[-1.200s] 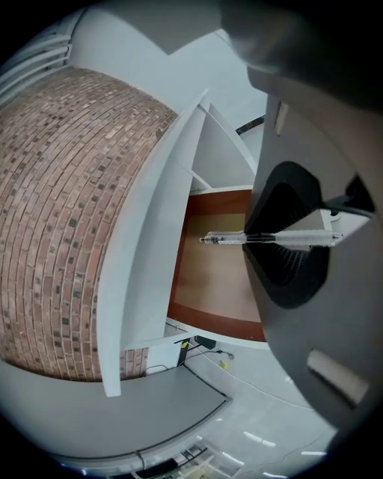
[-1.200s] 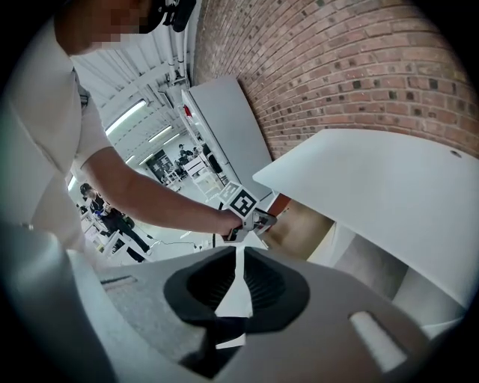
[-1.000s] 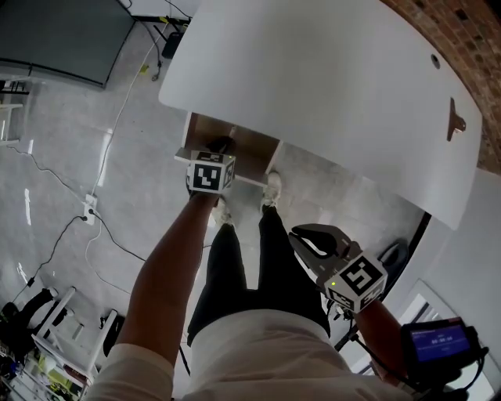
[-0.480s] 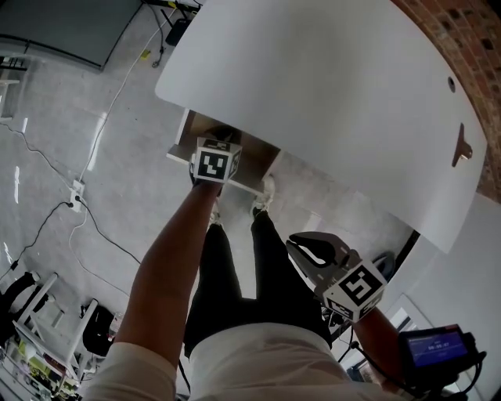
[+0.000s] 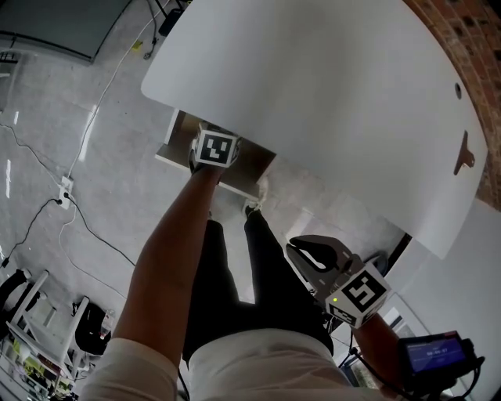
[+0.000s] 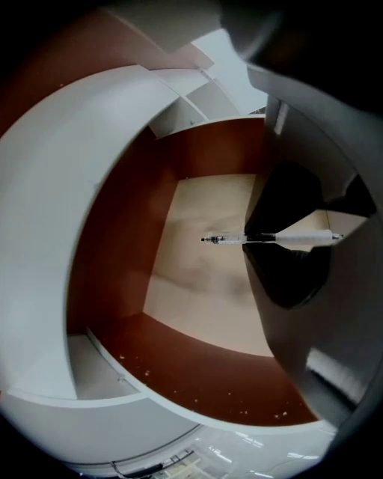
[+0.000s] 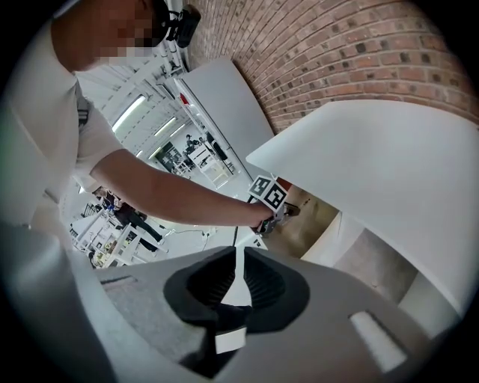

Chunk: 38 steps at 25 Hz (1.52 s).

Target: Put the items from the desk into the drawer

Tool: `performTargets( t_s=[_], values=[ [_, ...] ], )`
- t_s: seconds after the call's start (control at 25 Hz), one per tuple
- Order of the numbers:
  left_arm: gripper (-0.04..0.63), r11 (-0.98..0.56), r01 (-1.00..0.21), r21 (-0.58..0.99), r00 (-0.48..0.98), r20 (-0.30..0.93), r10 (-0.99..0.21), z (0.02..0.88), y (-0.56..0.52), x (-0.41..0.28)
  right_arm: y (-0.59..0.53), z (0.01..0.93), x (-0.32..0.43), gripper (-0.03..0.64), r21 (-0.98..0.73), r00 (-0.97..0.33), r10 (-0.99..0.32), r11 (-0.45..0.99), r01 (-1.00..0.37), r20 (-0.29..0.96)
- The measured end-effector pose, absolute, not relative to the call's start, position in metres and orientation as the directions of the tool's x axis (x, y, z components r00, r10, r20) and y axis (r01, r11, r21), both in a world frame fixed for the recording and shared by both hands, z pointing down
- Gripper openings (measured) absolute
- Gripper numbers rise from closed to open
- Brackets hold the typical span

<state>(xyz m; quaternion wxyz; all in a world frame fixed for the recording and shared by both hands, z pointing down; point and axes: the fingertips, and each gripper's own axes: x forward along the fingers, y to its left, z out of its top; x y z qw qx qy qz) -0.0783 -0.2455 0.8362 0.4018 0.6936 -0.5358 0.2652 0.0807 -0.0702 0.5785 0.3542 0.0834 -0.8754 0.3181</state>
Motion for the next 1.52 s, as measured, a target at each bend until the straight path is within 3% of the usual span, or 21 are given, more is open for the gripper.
performTargets(
  t_s=[0.36, 0.4, 0.52, 0.56, 0.68, 0.76, 1.52],
  values=[
    [0.049, -0.118, -0.958, 0.261, 0.285, 0.817, -0.502, 0.859, -0.255, -0.077, -0.070, 0.588, 0.091, 0.035, -0.490, -0.705, 0.082, 0.774, -0.400, 0.704],
    [0.051, -0.097, -0.960, 0.264, 0.280, 0.862, -0.424, 0.862, -0.239, -0.078, -0.070, 0.588, 0.091, 0.035, -0.491, -0.705, 0.081, 0.773, -0.401, 0.704],
    [0.072, 0.016, -0.965, 0.262, 0.262, 0.965, -0.001, 0.874, -0.154, -0.081, -0.069, 0.587, 0.089, 0.035, -0.493, -0.710, 0.081, 0.774, -0.397, 0.700],
    [0.084, 0.013, -0.965, 0.263, 0.263, 0.965, 0.005, 0.875, -0.153, -0.080, -0.070, 0.587, 0.089, 0.035, -0.493, -0.711, 0.080, 0.774, -0.397, 0.698],
    [0.094, -0.116, -0.956, 0.269, 0.293, 0.872, -0.392, 0.866, -0.239, -0.072, -0.071, 0.587, 0.092, 0.035, -0.493, -0.710, 0.076, 0.771, -0.403, 0.700],
    [0.104, -0.146, -0.954, 0.261, 0.299, 0.821, -0.486, 0.861, -0.261, -0.070, -0.071, 0.588, 0.095, 0.035, -0.492, -0.709, 0.074, 0.770, -0.407, 0.702],
    [0.106, -0.159, -0.958, 0.240, 0.288, 0.816, -0.501, 0.772, -0.190, -0.087, -0.050, 0.549, 0.058, 0.035, -0.465, -0.766, 0.012, 0.801, -0.377, 0.642]
  ],
)
